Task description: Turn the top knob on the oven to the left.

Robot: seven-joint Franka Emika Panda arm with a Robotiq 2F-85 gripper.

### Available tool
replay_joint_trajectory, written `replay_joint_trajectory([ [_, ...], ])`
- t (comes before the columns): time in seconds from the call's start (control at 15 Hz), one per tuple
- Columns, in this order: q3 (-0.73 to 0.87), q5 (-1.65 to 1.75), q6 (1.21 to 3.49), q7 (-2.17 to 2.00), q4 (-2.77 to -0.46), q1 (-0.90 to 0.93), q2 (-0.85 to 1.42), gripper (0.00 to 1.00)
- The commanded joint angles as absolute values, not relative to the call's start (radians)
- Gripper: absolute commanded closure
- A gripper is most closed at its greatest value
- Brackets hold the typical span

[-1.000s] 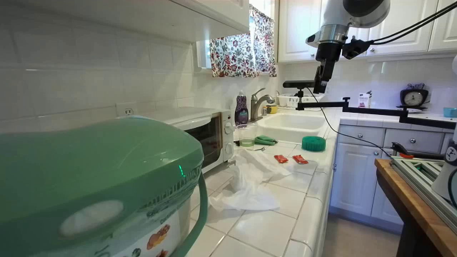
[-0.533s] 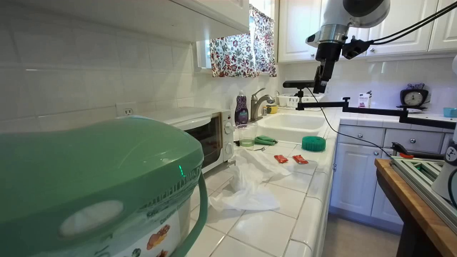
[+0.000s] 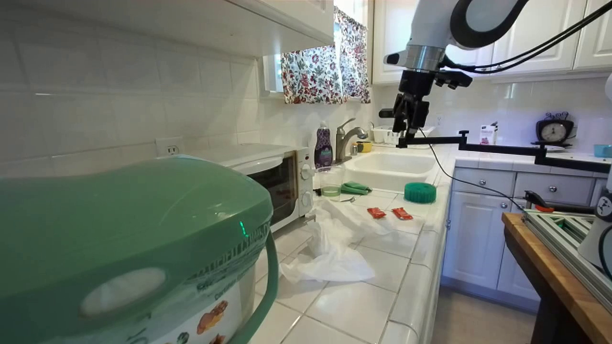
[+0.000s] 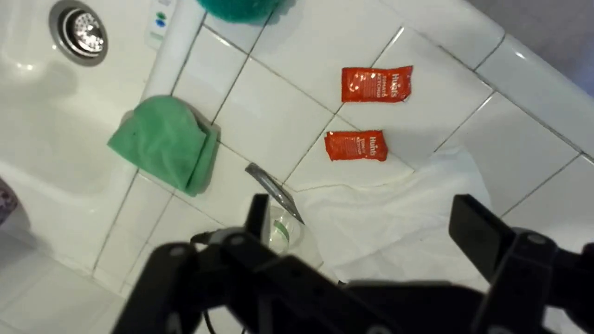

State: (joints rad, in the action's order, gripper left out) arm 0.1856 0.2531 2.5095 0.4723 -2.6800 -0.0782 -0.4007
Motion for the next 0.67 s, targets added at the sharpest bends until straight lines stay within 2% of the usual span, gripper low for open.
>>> replay_joint_trajectory([
  [0.0, 0.088, 0.457, 2.652, 0.391, -2.683, -0.126, -0.314, 0.00],
  [0.6, -0.086, 1.060, 2.869, -0.031, -2.667, -0.244, -0.237, 0.00],
])
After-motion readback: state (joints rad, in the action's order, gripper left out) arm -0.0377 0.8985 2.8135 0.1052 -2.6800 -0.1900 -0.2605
